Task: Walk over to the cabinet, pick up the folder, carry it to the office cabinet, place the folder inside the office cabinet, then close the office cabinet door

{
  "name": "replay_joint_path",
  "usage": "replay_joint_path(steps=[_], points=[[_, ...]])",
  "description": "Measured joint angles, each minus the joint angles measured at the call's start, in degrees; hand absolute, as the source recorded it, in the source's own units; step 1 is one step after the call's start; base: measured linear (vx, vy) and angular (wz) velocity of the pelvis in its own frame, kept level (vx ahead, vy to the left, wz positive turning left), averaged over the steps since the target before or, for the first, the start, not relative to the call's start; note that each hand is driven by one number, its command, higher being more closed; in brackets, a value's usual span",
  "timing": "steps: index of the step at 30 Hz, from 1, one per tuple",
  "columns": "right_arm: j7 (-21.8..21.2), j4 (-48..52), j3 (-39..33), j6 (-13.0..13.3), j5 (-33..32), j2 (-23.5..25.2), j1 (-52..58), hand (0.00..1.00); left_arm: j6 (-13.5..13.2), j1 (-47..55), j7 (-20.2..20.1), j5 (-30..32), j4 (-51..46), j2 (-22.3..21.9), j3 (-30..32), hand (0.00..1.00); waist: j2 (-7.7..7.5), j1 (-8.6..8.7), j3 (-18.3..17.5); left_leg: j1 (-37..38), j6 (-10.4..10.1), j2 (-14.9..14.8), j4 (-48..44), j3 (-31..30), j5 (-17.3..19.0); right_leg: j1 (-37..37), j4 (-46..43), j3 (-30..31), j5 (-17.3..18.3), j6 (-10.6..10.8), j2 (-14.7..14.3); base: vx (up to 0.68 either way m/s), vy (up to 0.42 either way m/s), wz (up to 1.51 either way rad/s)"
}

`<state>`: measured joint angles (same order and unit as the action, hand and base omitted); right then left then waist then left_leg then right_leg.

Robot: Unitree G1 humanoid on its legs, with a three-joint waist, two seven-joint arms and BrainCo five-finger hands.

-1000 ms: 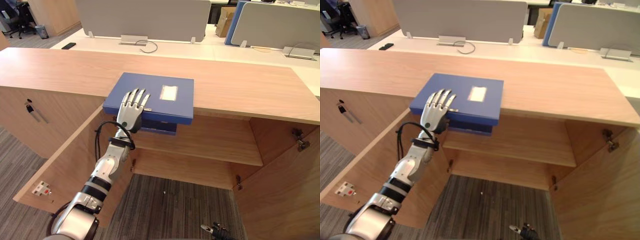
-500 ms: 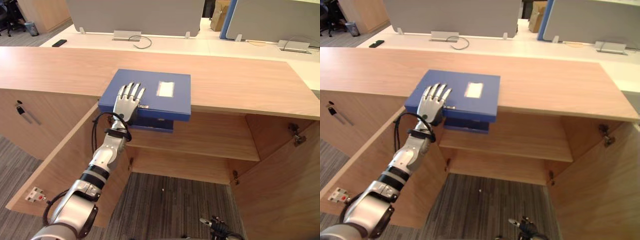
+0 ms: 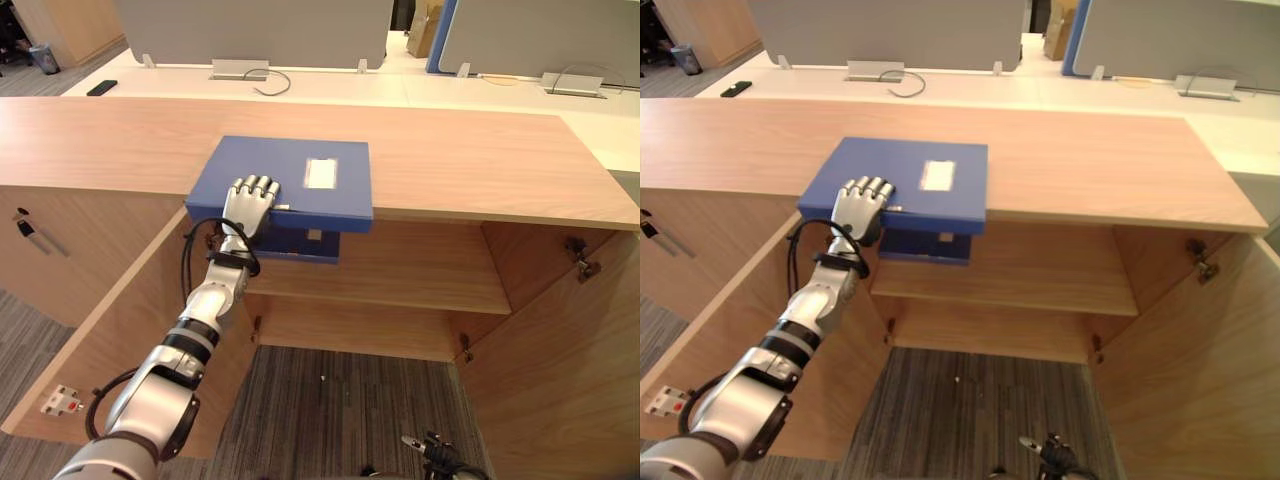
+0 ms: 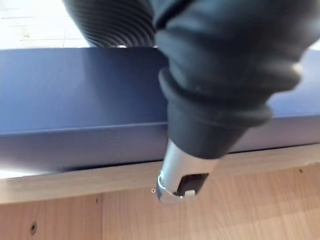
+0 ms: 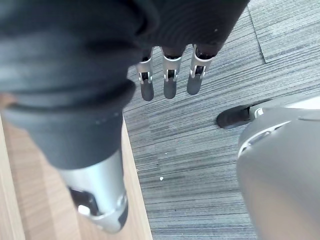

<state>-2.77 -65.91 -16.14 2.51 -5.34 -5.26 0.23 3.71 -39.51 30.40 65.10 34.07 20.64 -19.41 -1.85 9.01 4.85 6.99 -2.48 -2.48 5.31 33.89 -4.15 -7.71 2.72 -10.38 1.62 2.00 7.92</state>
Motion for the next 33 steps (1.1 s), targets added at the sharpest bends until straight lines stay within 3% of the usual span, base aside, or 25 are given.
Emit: replay_joint_path(steps=[4,8,17,18,21,25,33], points=[[0.09,0.00,-0.07,0.00,-0.03,-0.04,0.05,0.00,1.37,-0.91,1.93,-0.36,0.22,-0.58,0.50,1.00,0.02,0.32,-0.01,0.23,-0.13,0.07,-0.01,0.22,0.34,-0.42,0.63,0.09,0.00,-0.80,-0.04,0.01,-0.033,-0.03],[0.58,0.02,-0.06,0.01,-0.04,-0.10,0.06,0.00,1.65,-1.30,2.99,-0.16,1.49,-1.54,0.51,1.00,0.10,0.46,-0.04,1.30,-0.31,-0.01,-0.02,0.50,1.01,-1.78,1.43,0.09,0.01,-3.30,-0.36,0.02,-0.038,-0.03],[0.71,0.06,-0.05,0.07,-0.13,-0.11,-0.04,0.00,2.70,-3.02,3.99,-0.10,2.47,-2.04,0.66,1.00,0.09,0.44,-0.02,1.54,-0.43,0.05,-0.27,0.87,1.48,-1.94,1.54,0.04,-0.11,-3.80,-0.38,0.02,-0.036,-0.02],[0.72,0.04,-0.02,0.06,-0.13,-0.12,-0.03,0.00,2.85,-3.02,3.99,-0.11,2.39,-2.32,0.66,1.00,0.11,0.42,-0.01,1.77,-0.43,0.00,-0.27,0.82,1.48,-2.22,1.56,0.02,0.01,-4.57,-0.47,0.01,-0.056,0.02],[0.81,0.04,0.57,0.06,-0.21,-0.19,0.02,0.00,3.88,-2.01,2.91,-1.22,-2.37,-3.95,1.67,1.00,0.18,0.10,0.12,1.98,-0.44,-0.04,-0.26,0.67,1.48,-2.45,1.52,-0.14,0.05,-5.09,-0.52,0.00,-0.046,-0.02],[0.84,0.28,2.80,0.06,-1.35,-0.07,0.48,0.00,3.98,5.48,1.73,-5.24,-21.41,-9.49,6.15,1.00,0.86,-0.69,0.44,1.38,-0.41,-0.90,-0.30,-0.06,1.46,-0.08,-1.60,1.26,-0.61,-4.05,-0.85,0.00,-0.060,-0.12],[1.19,2.03,5.01,0.07,-2.69,-0.11,1.58,0.00,4.24,7.05,1.84,-6.36,-26.18,-11.45,7.46,1.00,1.69,-1.21,0.64,1.07,-0.34,-1.70,-0.33,-0.02,1.45,1.99,-4.06,1.32,-1.40,-2.79,-0.93,-0.05,-0.039,-0.05]])
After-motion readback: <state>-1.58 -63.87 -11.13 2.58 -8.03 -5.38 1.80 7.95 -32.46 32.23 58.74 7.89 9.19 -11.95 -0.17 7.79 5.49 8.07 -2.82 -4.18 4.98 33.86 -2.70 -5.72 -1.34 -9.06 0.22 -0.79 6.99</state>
